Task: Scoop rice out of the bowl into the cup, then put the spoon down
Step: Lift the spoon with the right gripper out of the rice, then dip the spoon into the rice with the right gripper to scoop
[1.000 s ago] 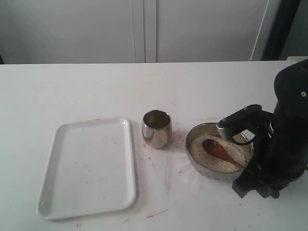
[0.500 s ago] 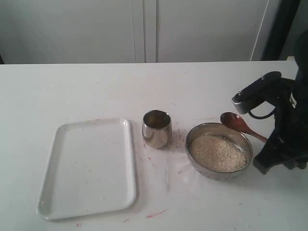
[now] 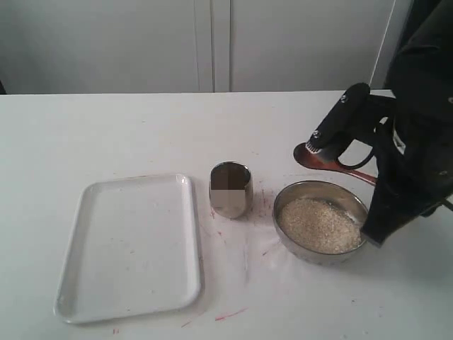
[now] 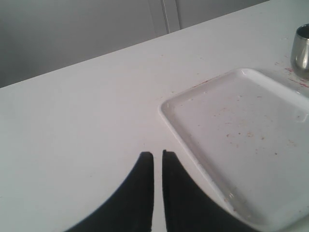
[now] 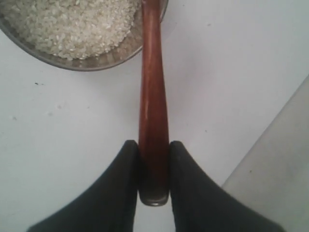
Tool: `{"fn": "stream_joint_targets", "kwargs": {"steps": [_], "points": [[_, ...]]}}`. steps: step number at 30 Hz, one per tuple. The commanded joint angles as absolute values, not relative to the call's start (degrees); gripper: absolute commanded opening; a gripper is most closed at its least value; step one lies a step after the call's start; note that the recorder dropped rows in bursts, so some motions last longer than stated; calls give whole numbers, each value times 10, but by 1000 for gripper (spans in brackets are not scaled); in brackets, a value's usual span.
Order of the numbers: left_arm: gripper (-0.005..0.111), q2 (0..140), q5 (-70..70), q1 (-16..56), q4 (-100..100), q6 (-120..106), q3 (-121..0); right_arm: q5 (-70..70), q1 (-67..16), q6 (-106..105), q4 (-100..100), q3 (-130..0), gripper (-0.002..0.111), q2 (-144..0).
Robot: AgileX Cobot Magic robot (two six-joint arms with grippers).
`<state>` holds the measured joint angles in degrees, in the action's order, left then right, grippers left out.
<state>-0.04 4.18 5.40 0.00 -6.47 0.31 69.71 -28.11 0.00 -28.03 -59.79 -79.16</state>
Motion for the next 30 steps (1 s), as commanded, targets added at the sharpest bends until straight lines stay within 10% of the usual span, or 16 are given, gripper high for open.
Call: {"fn": "stream_joint_targets", "kwargs": {"steps": [1,30], "points": [[14,0,44,53,0,-65,0,700,-293,-21,-336,-599,0,-793],[14,0,44,53,0,-65,0,700,-293,-197,-428,-512,0,-845]]}}
